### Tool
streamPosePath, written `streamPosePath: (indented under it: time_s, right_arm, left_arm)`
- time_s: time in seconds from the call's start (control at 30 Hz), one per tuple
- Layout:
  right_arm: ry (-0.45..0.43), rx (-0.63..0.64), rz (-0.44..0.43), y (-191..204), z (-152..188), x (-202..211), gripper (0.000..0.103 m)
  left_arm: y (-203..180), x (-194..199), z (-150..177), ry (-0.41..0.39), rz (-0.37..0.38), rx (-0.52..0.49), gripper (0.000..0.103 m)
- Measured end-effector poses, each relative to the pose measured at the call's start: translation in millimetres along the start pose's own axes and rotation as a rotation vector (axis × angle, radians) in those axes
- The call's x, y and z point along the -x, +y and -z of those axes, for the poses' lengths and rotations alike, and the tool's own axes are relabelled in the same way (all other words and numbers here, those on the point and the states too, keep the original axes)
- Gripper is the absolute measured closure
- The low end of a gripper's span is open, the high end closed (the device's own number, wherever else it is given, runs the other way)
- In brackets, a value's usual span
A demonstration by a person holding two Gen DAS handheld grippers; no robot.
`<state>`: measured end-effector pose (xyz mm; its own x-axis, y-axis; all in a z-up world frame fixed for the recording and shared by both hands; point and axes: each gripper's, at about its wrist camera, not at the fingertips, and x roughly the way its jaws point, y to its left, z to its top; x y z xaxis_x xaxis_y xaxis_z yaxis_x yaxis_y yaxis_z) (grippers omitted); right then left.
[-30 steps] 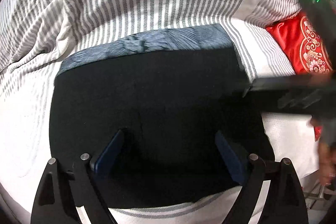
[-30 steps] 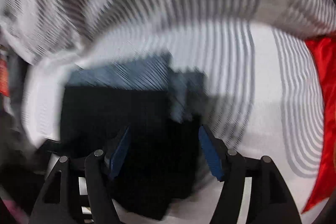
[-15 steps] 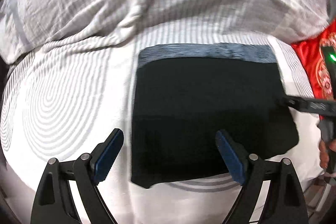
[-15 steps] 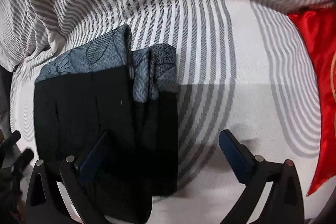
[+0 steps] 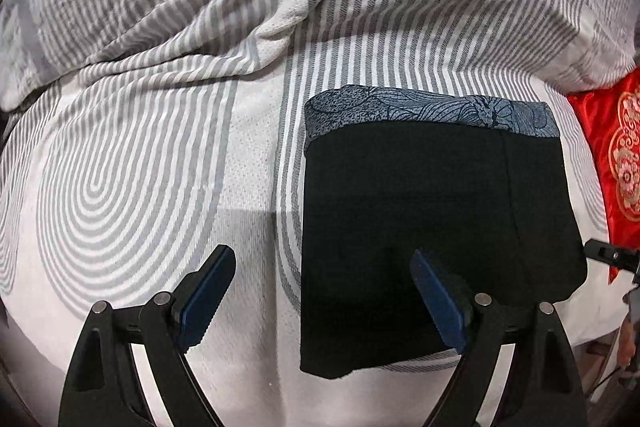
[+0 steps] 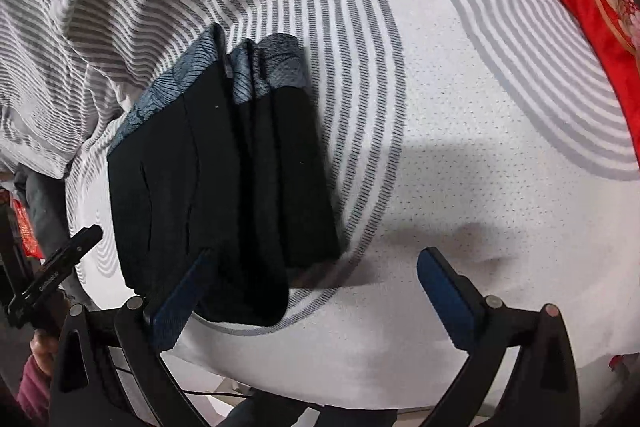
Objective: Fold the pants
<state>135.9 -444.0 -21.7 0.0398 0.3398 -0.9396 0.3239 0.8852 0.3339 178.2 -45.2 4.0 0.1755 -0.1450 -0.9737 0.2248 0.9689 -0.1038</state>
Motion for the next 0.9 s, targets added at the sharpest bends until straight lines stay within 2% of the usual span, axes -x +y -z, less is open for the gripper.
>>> streamPosePath:
  time_s: [0.2, 0.53, 0.67, 0.9]
  right_arm:
    - [0.001, 0.042, -0.014, 8.6, -17.9, -3.1, 0.001]
    - [-0.004, 0.097, -0.048, 8.0, -24.6, -6.2, 0.001]
    - [-0.013, 0.105, -0.062, 1.4, -35.5, -12.4, 0.001]
    - [0.047, 0.127, -0.215, 1.1, -52.7, -35.7, 0.001]
  left_arm:
    - [5.7, -7.5, -9.1, -0.016, -0.002, -0.030, 0.013]
    - [22.1, -26.8, -21.0, 0.000, 0.005, -0.038, 0.013]
    - [27.3, -37.6, -28.4, 0.025, 0.081, -0.046, 0.013]
    - [27.1, -48.6, -33.7, 0.069, 0.173, -0.122, 0.013]
